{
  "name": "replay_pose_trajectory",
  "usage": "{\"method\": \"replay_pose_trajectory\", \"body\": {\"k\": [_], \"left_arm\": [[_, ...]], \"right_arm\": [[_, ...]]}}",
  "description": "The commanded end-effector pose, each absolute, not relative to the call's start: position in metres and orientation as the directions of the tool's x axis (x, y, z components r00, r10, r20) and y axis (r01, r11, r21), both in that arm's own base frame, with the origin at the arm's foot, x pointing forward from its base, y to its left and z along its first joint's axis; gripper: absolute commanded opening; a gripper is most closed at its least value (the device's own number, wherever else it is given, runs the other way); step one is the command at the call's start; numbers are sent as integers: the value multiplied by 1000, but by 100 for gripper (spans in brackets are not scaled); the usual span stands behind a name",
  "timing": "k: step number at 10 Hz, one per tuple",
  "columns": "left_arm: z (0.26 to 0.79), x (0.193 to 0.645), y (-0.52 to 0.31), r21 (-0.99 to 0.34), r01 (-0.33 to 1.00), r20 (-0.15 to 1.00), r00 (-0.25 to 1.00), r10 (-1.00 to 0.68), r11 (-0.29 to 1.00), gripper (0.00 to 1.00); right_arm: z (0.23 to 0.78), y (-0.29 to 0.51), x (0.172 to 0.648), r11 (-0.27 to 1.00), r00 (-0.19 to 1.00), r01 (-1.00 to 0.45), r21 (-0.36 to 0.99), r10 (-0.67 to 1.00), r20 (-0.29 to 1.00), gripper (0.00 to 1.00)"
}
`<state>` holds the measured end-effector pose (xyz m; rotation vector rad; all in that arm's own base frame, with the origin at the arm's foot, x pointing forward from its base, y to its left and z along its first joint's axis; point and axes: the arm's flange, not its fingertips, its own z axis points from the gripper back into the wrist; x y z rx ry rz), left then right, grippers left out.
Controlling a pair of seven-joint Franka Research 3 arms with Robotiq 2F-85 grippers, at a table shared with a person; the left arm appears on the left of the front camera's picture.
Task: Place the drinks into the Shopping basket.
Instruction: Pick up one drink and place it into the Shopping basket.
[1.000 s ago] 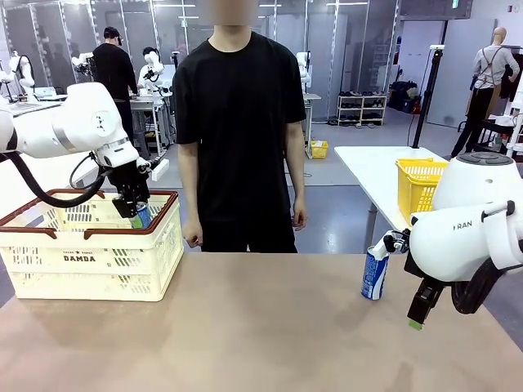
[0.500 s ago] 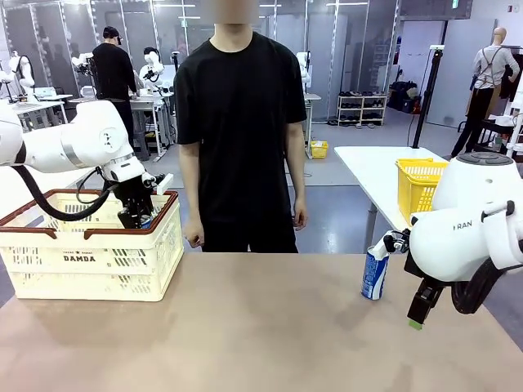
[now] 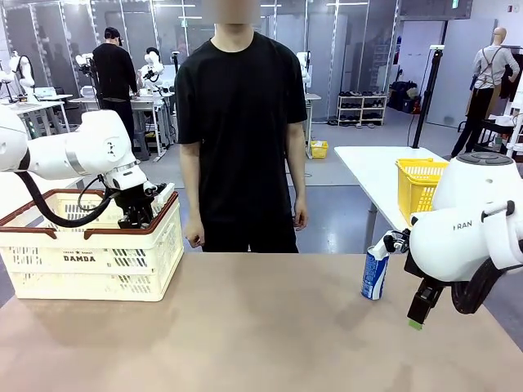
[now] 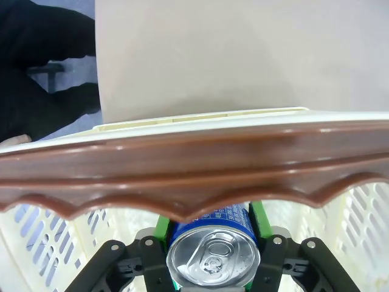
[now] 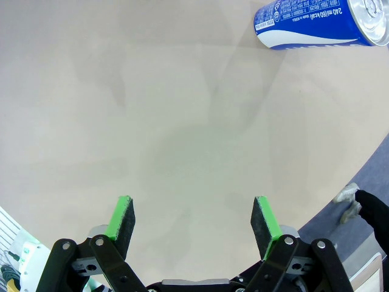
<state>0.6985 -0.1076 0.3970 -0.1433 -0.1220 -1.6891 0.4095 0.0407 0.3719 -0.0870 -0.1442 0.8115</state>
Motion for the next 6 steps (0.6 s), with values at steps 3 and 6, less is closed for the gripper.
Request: {"method": "replay_pose_trajectory", "body": {"k": [3,6], "left_arm": [[385,699,-108,-22,990,171,-131,-977,-136,58],[380,694,-109,-36,988,170,-142,-975,-150,58]], "right_arm": [[372,40,409,686,680,-715,-134,727,92,96],[372,40,409,686,680,-715,-134,727,92,96]]}}
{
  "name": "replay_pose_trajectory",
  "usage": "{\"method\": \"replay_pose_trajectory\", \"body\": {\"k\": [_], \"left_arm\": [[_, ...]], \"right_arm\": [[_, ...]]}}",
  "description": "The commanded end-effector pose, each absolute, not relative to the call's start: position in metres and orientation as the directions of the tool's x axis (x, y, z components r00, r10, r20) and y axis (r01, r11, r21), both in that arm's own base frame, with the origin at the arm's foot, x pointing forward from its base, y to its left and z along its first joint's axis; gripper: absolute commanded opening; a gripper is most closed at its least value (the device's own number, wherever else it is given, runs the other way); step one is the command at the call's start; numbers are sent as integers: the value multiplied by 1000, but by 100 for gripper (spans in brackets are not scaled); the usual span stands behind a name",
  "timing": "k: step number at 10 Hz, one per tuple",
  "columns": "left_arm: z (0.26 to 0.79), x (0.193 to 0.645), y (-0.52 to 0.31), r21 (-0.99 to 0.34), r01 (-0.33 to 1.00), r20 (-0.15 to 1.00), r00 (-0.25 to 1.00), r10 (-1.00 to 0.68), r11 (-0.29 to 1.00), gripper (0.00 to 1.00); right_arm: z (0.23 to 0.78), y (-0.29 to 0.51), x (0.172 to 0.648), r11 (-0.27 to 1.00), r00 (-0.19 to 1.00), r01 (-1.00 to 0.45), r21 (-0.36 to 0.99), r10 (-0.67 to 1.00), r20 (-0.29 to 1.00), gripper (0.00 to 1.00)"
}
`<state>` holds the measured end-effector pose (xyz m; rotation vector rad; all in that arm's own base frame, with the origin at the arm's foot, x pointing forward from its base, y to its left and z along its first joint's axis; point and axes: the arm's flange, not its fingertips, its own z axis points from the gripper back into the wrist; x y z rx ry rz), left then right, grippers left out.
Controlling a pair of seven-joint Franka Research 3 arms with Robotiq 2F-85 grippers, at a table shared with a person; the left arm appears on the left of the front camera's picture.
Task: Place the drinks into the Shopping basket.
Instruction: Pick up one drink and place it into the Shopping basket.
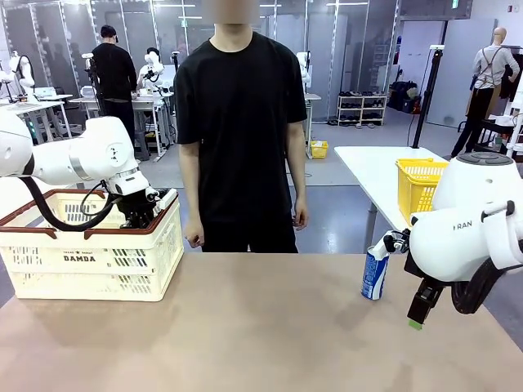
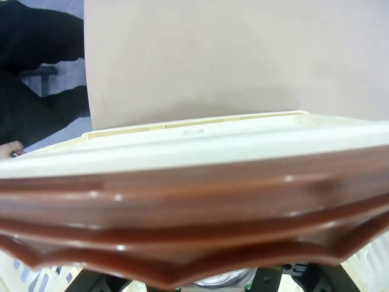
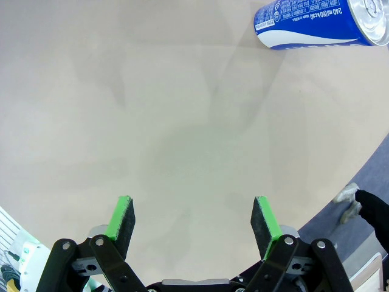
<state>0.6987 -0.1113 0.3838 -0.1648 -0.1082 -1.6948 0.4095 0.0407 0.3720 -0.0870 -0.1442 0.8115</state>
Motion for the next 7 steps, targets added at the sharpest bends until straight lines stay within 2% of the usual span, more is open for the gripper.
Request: {"method": "replay_pose_trajectory", "body": {"k": [1,4,7], "left_arm": [[381,692,-110,-31,988,173,-145,-974,-153,65],[396,684,-109,-8,989,157,-147,-977,-150,97],[432,673,-109,41,989,106,-143,-984,-140,100]], "right_arm": [[372,40,409,686,680,-715,-134,727,92,96],[372,40,409,686,680,-715,-134,727,92,96],[372,40,409,686,680,-715,-134,727,92,96]]}}
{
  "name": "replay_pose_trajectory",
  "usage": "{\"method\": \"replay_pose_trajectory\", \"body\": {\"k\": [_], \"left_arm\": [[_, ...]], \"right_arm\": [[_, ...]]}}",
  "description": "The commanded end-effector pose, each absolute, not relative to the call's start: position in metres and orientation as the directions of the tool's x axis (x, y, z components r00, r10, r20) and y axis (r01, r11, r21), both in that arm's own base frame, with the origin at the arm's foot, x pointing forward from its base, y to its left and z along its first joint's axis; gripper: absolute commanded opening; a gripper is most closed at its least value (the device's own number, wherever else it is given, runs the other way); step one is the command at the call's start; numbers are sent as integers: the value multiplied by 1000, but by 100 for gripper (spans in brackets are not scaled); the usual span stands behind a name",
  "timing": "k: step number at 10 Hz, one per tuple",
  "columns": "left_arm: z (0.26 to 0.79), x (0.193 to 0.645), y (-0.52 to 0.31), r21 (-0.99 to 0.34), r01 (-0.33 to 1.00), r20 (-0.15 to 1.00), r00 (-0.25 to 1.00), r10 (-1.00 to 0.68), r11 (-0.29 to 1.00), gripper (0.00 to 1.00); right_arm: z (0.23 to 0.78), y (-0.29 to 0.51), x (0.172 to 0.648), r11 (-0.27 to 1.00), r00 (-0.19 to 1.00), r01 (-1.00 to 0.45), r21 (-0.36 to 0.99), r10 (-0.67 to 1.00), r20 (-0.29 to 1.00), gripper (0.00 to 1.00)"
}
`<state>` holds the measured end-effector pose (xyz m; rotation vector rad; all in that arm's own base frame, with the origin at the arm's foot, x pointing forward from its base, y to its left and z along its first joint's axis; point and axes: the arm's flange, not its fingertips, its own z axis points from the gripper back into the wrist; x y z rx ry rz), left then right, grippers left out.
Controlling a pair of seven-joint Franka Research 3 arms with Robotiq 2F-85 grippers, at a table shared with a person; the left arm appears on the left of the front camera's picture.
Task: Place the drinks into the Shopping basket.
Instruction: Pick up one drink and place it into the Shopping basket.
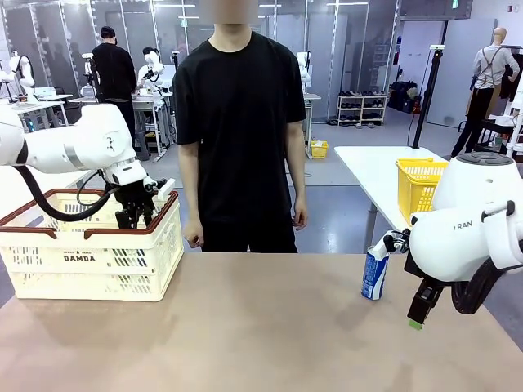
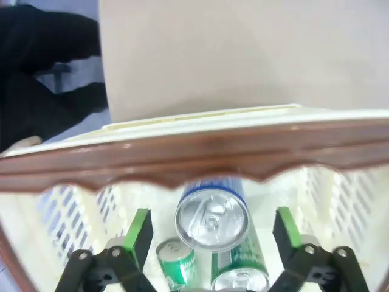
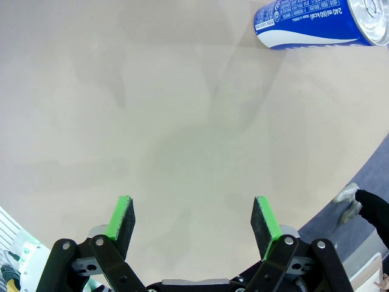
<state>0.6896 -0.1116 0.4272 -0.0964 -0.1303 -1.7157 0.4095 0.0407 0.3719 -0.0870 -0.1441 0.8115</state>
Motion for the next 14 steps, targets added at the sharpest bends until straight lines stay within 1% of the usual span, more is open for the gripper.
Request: {"method": "replay_pose_trajectory", "body": {"k": [1,3,5,6,7,14], "left_arm": [[447,668,-112,61,987,86,-151,-985,-146,100],[471,662,-113,105,985,78,-146,-986,-137,100],[485,659,-109,116,986,64,-129,-990,-121,100],[488,657,-107,110,987,81,-126,-989,-117,100],[492,668,-112,113,983,94,-158,-983,-147,100],[492,668,-112,113,983,94,-158,-983,-147,100]], "right_arm": [[372,40,409,686,680,-715,-134,727,92,96],[372,40,409,686,680,-715,-134,727,92,96],[372,40,409,686,680,-715,-134,727,92,96],[372,40,409,686,680,-715,-134,727,92,96],[372,40,409,686,680,-715,-134,727,92,96],[372,40,409,686,680,-715,-134,727,92,96]]}}
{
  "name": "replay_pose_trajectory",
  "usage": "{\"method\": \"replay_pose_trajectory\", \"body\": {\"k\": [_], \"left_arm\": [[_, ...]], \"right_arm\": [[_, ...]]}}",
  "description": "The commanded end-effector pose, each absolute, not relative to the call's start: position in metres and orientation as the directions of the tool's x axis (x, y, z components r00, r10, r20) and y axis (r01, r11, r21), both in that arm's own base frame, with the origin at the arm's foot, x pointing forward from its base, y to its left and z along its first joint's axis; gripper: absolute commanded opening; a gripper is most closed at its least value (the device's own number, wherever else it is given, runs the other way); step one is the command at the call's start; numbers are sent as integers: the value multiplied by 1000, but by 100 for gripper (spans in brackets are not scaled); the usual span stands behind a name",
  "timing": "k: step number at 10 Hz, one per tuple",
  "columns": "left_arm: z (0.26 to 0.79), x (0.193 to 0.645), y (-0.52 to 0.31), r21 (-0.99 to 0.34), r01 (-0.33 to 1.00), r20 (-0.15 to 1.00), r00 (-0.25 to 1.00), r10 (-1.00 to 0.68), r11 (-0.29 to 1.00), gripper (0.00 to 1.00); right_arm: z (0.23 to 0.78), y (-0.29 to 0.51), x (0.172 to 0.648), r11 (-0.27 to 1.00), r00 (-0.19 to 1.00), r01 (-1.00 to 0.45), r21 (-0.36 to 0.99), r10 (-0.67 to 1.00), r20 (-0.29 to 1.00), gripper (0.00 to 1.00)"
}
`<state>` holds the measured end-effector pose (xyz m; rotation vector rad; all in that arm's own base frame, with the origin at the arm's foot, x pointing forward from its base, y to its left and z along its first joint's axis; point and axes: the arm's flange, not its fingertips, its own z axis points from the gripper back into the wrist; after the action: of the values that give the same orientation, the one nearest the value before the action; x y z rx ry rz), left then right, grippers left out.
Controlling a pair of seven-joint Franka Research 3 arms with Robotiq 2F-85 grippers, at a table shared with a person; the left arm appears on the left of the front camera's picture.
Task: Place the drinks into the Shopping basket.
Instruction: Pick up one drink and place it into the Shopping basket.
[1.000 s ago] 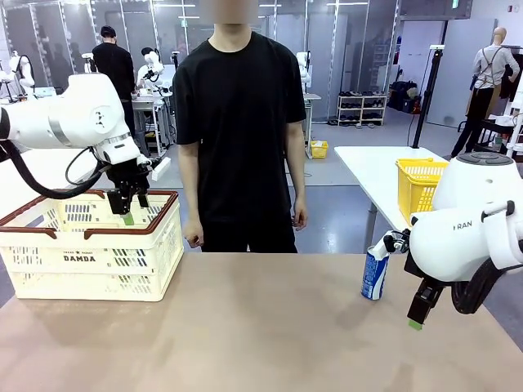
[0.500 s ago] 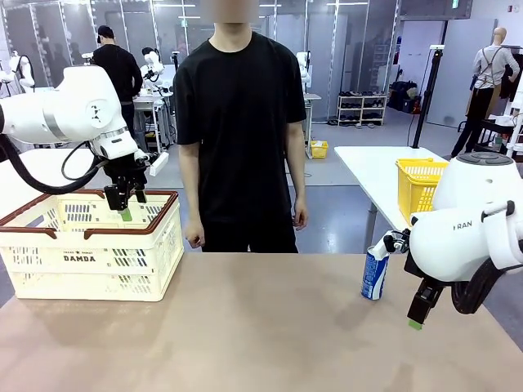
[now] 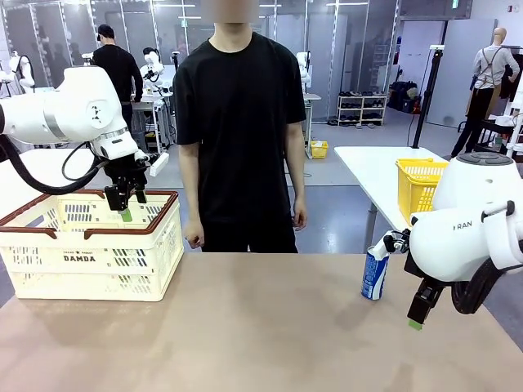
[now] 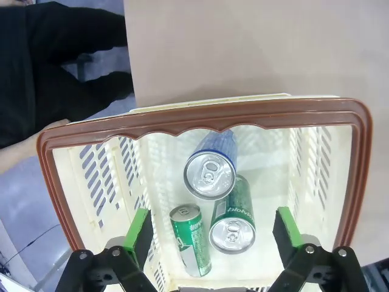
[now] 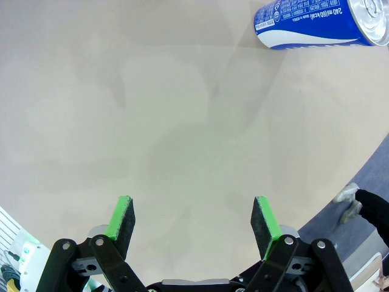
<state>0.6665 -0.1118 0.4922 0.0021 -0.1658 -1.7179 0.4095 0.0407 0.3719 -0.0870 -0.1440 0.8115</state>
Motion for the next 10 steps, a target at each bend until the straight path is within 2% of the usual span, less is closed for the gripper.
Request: {"method": "replay_pose_trajectory", "body": {"k": [1,5,6,8,10], "left_arm": [[492,668,-112,113,983,94,-158,-983,-147,100],[492,668,-112,113,983,94,-158,-983,-147,100],[492,668,-112,113,983,94,-158,-983,-147,100],[492,668,-112,113,983,94,-158,-983,-147,100],[492,668,-112,113,983,94,-158,-983,-147,100]], "right_arm": [[372,40,409,686,680,-715,-134,727,92,96],[372,41,409,686,679,-716,-133,728,95,96],[381,48,402,636,626,-745,-200,771,117,96],[400,49,420,637,611,-712,-294,769,186,96],[424,46,447,655,631,-684,-321,752,189,96]]}}
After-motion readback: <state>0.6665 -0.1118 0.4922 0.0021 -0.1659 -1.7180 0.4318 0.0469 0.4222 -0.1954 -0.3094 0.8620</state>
